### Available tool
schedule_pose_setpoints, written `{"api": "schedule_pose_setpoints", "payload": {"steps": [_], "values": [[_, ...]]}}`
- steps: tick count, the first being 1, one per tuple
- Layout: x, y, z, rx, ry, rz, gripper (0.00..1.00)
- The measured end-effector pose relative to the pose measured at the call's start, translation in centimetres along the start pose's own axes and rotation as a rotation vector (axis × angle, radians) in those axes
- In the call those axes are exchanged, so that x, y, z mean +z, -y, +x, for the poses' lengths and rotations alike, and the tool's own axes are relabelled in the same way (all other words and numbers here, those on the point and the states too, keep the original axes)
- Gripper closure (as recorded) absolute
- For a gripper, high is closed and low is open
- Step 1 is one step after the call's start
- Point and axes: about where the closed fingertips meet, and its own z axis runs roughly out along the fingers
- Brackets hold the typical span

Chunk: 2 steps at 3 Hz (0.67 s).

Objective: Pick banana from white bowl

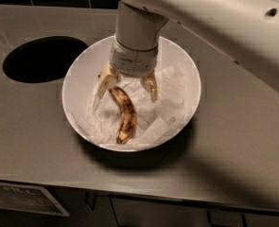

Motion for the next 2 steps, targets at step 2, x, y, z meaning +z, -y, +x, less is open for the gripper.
{"api": "schedule_pose_setpoints", "payload": {"steps": [2], "values": [[1.14, -0.02, 0.08, -0.010, 0.016, 0.009, 0.32]]}}
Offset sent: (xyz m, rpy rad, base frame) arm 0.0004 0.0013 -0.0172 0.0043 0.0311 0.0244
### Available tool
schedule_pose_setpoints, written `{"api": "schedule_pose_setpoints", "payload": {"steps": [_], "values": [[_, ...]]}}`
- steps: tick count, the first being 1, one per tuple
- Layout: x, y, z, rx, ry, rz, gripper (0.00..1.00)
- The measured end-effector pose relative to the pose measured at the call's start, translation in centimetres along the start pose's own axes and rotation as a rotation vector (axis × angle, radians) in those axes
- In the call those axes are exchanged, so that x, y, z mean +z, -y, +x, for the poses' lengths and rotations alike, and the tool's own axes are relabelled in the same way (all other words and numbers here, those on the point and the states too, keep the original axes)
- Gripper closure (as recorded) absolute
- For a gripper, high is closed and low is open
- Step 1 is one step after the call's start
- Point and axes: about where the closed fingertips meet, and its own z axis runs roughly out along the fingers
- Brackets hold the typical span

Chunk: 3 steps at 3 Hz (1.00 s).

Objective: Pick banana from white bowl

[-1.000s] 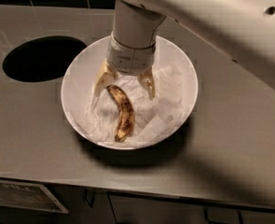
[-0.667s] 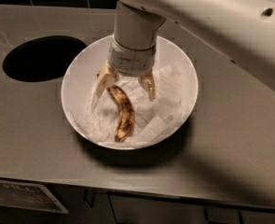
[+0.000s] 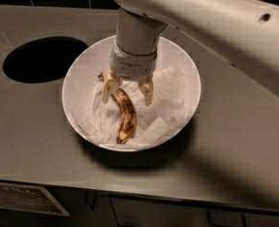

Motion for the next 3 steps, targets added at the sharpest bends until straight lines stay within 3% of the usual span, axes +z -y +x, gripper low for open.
{"api": "schedule_pose_setpoints", "payload": {"steps": [3], "values": [[0.77, -0.20, 0.22, -0.001, 0.014, 0.006, 0.39]]}}
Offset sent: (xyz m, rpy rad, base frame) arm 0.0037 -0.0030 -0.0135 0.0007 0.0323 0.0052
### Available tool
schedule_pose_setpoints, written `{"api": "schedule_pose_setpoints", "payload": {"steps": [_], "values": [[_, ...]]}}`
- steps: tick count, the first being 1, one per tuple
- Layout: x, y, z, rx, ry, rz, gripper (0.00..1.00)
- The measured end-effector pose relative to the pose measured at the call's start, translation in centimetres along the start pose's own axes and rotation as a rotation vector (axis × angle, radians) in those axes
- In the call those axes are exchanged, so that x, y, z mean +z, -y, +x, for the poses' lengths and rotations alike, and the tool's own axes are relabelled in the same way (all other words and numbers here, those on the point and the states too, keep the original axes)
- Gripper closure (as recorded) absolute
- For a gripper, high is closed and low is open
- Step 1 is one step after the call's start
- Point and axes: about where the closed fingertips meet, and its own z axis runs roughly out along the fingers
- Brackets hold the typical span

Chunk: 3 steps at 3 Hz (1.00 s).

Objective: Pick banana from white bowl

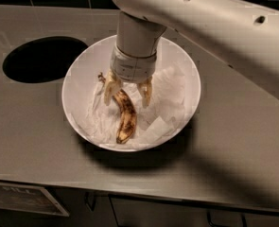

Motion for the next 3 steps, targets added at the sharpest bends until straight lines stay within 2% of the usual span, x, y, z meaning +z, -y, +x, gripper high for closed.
{"api": "schedule_pose_setpoints", "payload": {"steps": [1, 2, 3], "values": [[0.33, -0.09, 0.07, -0.001, 0.006, 0.003, 0.41], [1.08, -0.26, 0.20, -0.007, 0.020, 0.010, 0.48], [1.17, -0.29, 0.21, -0.008, 0.022, 0.011, 0.48]]}}
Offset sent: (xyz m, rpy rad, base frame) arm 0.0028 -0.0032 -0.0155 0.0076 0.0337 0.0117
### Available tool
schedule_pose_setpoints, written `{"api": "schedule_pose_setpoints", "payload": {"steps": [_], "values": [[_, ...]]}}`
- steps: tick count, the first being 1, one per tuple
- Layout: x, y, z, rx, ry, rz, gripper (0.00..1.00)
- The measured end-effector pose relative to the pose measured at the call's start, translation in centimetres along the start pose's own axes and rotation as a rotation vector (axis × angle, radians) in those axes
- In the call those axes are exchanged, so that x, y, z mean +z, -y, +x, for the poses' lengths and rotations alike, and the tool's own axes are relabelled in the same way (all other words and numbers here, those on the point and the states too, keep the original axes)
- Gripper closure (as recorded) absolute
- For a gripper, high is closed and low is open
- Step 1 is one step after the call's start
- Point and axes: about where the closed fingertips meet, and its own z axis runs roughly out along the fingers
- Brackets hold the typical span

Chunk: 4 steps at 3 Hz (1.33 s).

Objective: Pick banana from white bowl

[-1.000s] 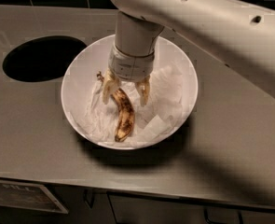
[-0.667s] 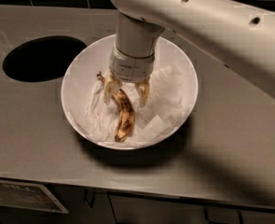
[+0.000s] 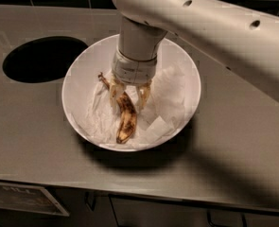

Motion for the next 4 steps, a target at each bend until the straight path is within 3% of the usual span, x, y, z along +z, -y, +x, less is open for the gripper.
{"api": "schedule_pose_setpoints", "payload": {"steps": [2, 3, 4], "values": [[0.0, 0.0, 0.0, 0.000, 0.001, 0.001, 0.90], [0.0, 0.0, 0.0, 0.000, 0.001, 0.001, 1.00], [-1.2, 0.4, -0.5, 0.000, -0.024, -0.006, 1.00]]}}
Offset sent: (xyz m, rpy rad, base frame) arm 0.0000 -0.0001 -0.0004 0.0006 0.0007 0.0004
